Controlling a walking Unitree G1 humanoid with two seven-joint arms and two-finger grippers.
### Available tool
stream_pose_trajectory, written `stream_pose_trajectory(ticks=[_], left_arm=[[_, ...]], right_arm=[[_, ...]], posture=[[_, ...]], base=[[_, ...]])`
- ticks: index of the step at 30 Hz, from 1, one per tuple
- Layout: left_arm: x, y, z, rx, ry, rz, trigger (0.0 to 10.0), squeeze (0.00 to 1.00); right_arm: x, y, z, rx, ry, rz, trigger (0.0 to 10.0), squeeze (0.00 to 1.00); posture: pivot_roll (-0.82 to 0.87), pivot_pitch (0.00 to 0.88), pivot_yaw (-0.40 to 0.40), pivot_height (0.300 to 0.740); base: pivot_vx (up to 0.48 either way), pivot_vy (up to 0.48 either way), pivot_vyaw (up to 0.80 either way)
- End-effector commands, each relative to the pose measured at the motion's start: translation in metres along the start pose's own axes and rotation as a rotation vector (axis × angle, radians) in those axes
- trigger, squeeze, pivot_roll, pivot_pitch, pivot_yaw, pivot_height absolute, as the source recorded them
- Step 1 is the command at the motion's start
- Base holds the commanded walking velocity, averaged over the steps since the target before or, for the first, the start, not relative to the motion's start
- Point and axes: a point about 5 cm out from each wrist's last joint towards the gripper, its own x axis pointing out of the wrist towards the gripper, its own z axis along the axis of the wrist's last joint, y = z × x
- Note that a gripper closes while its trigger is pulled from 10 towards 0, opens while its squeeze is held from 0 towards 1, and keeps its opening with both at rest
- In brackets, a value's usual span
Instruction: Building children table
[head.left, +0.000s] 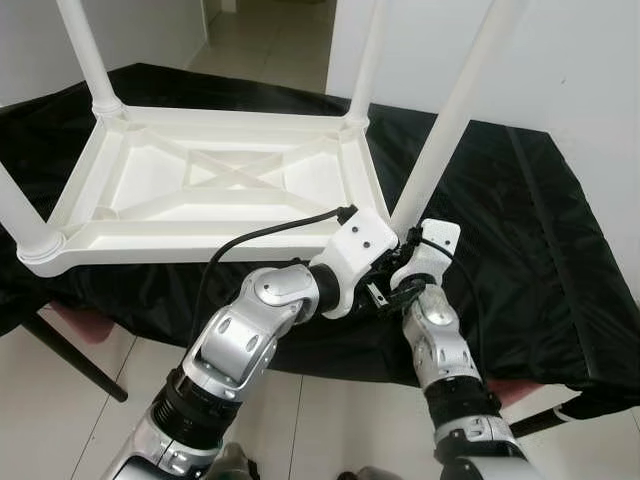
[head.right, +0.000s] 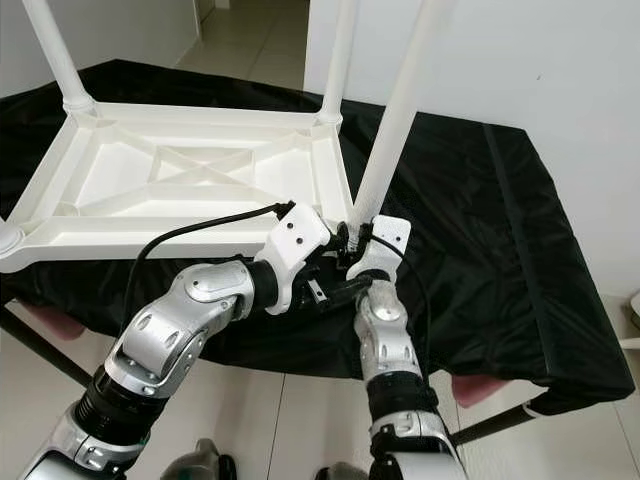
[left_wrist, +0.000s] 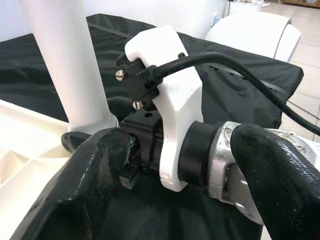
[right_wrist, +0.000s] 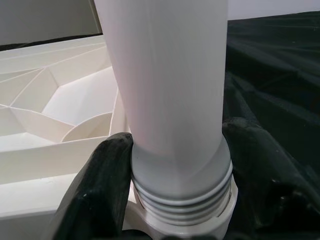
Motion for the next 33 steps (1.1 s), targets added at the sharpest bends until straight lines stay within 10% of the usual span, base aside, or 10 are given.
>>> stream_pose_trajectory(ticks=[1,3,4,5,7,8,19,20,33], left_arm=[[0.001,-0.002,-0.001,0.002,0.005,0.014,10.0,0.0],[0.001,-0.002,-0.001,0.002,0.005,0.016,10.0,0.0],[0.001,-0.001,0.0,0.002,0.004,0.019,10.0,0.0],[0.001,-0.001,0.0,0.003,0.002,0.021,10.0,0.0],[0.001,-0.001,0.0,0.002,0.001,0.022,10.0,0.0],[0.001,-0.001,0.0,0.003,0.0,0.022,10.0,0.0],[0.0,0.003,0.001,0.007,-0.001,0.032,10.0,0.0],[0.0,0.003,0.001,0.008,-0.002,0.034,10.0,0.0],[0.0,0.005,0.003,0.014,-0.004,0.037,10.0,0.0]], right_arm=[[-0.004,-0.008,-0.008,-0.013,0.049,-0.031,0.0,0.0],[-0.005,-0.007,-0.008,-0.01,0.054,-0.028,0.0,0.0],[-0.006,-0.005,-0.009,-0.013,0.059,-0.029,2.5,0.0],[-0.005,-0.005,-0.008,-0.012,0.06,-0.03,10.0,0.0],[-0.005,-0.005,-0.007,-0.019,0.062,-0.041,10.0,0.0],[-0.003,-0.007,-0.005,-0.014,0.053,-0.043,10.0,1.0],[0.009,-0.026,0.013,-0.01,0.011,0.034,10.0,0.96],[0.012,-0.026,0.015,-0.002,0.014,0.093,10.0,0.0],[0.024,-0.032,0.025,-0.093,-0.015,0.428,10.0,0.0]], posture=[[0.05,0.008,-0.072,0.74],[0.05,0.007,-0.072,0.74],[0.05,0.007,-0.073,0.74],[0.05,0.007,-0.073,0.74],[0.05,0.007,-0.073,0.74],[0.05,0.007,-0.073,0.74],[0.05,0.011,-0.07,0.74],[0.05,0.012,-0.068,0.74],[0.05,0.009,-0.06,0.74]], base=[[0.0,0.0,0.0],[0.0,0.0,0.0],[0.0,0.0,0.0],[0.0,0.0,0.0],[0.0,0.0,0.0],[0.0,0.0,0.0],[0.0,0.0,0.0],[0.0,0.0,0.0],[0.0,0.0,0.0]])
